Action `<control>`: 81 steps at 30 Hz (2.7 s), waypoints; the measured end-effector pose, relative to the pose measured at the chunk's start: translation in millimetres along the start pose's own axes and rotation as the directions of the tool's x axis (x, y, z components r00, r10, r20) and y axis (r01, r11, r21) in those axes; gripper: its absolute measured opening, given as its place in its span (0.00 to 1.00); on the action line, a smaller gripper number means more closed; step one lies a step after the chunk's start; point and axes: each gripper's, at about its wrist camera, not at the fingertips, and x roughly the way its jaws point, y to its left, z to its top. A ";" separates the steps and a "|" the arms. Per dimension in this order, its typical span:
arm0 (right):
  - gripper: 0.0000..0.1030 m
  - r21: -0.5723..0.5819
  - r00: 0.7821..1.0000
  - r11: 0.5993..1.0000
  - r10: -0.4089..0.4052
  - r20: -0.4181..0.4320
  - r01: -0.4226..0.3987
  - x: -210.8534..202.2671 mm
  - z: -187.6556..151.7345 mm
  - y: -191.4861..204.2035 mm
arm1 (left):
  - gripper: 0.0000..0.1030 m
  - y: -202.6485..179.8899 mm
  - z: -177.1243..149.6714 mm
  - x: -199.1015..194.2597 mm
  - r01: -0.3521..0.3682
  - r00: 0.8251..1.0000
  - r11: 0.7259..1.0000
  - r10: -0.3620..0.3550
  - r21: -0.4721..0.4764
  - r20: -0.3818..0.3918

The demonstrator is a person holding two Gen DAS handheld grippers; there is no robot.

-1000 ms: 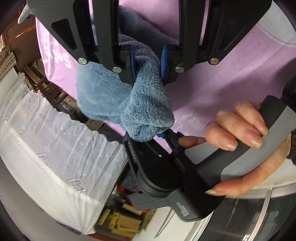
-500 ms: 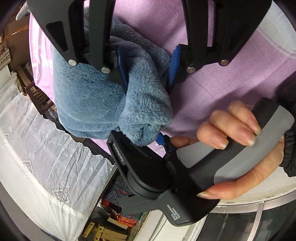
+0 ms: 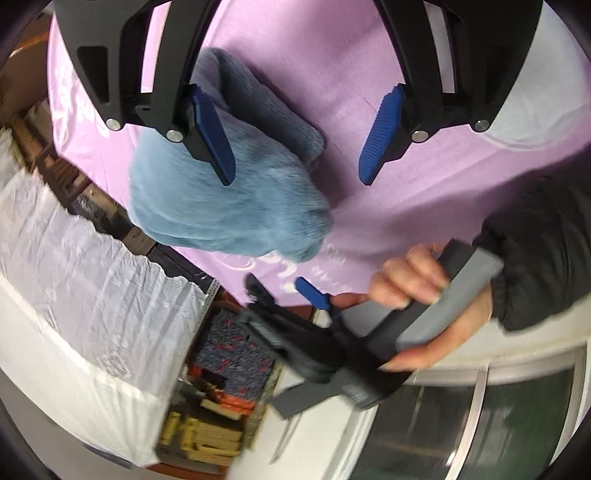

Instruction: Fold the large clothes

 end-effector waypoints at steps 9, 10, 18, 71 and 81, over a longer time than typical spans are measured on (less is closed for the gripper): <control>0.28 0.438 0.994 0.893 0.105 0.017 -0.102 5.8 18.6 -117.4 | 0.69 -58.6 -21.7 4.7 -0.048 0.999 0.992 0.045 0.115 0.029; 0.28 0.472 0.994 0.876 0.109 0.007 -0.099 14.9 20.9 -127.2 | 0.69 -59.2 -25.3 11.8 -0.058 0.998 0.992 0.057 0.115 0.012; 0.26 0.580 0.989 0.813 0.124 -0.081 -0.055 76.1 2.1 -152.3 | 0.71 -47.7 -49.1 59.7 -0.090 0.988 0.986 0.106 0.139 -0.112; 0.88 0.865 0.889 0.388 0.439 0.131 -0.319 84.3 -82.9 -218.7 | 0.94 -12.3 -63.3 63.0 0.171 0.955 0.969 -0.208 -0.178 -0.214; 0.88 0.888 0.857 0.330 0.499 0.126 -0.322 98.0 -95.6 -208.6 | 0.95 -5.8 -65.9 70.7 0.212 0.940 0.951 -0.261 -0.227 -0.218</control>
